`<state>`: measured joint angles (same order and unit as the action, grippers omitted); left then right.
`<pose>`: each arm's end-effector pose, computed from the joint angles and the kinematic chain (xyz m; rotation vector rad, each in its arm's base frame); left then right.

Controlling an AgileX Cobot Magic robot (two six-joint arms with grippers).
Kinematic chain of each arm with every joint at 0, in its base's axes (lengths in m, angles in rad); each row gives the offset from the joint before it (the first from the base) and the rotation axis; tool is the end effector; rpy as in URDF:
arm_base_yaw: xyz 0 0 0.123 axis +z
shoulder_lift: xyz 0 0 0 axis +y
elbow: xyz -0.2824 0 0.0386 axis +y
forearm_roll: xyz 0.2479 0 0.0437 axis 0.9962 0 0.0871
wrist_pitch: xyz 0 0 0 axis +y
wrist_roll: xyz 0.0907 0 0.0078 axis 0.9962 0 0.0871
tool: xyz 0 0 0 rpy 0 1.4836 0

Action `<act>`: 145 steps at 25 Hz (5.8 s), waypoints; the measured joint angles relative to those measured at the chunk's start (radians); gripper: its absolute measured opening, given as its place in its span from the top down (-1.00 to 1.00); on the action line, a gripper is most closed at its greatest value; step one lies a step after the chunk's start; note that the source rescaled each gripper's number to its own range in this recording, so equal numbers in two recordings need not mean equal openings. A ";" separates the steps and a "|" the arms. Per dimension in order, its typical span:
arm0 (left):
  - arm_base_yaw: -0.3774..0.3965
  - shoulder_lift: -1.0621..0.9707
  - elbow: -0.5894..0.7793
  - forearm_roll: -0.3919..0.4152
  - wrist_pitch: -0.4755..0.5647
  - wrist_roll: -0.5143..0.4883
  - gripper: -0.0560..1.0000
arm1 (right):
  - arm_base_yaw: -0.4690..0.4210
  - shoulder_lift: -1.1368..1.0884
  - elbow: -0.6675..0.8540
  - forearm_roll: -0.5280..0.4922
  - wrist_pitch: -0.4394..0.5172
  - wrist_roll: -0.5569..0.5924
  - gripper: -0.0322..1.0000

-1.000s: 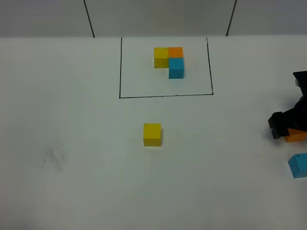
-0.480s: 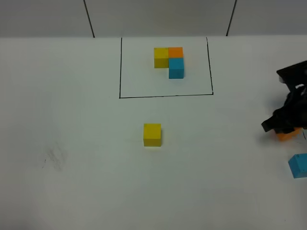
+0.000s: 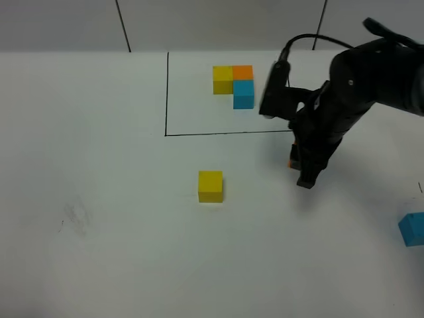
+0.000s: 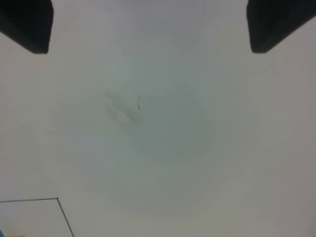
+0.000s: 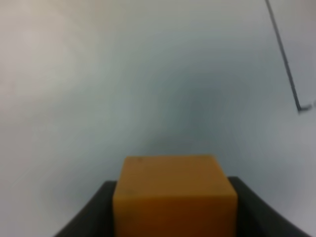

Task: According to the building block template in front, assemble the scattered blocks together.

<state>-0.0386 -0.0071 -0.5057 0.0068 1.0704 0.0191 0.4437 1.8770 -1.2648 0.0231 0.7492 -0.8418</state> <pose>-0.0070 0.0008 0.2779 0.0585 2.0403 -0.0041 0.3393 0.1629 0.1868 -1.6897 2.2910 -0.0586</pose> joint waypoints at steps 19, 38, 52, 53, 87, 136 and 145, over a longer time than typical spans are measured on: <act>0.000 0.000 0.000 0.000 0.000 0.000 -0.38 | 0.188 0.158 -0.191 0.052 0.074 -0.112 0.47; 0.000 0.000 0.000 0.000 0.000 0.000 -0.38 | 0.188 0.229 -0.196 0.091 0.023 -0.117 0.47; 0.000 0.000 0.000 0.000 0.000 0.000 -0.38 | 0.188 0.279 -0.204 0.117 0.002 -0.128 0.47; 0.000 0.000 0.000 0.000 0.000 0.000 -0.38 | 0.188 0.279 -0.204 0.116 0.002 -0.128 0.47; 0.000 0.000 0.000 0.000 0.000 0.000 -0.38 | -0.324 -0.376 0.351 -0.127 0.112 0.948 -0.83; 0.000 0.000 0.000 0.000 0.000 0.000 -0.38 | -0.258 -0.551 0.622 -0.007 -0.114 1.077 0.47; 0.000 0.000 0.000 0.000 0.000 0.000 -0.38 | 0.256 -0.461 0.559 -0.161 -0.143 1.724 0.47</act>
<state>-0.0386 -0.0071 -0.5057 0.0068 1.0704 0.0189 0.6993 1.4159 -0.7063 -0.1375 0.6060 0.8819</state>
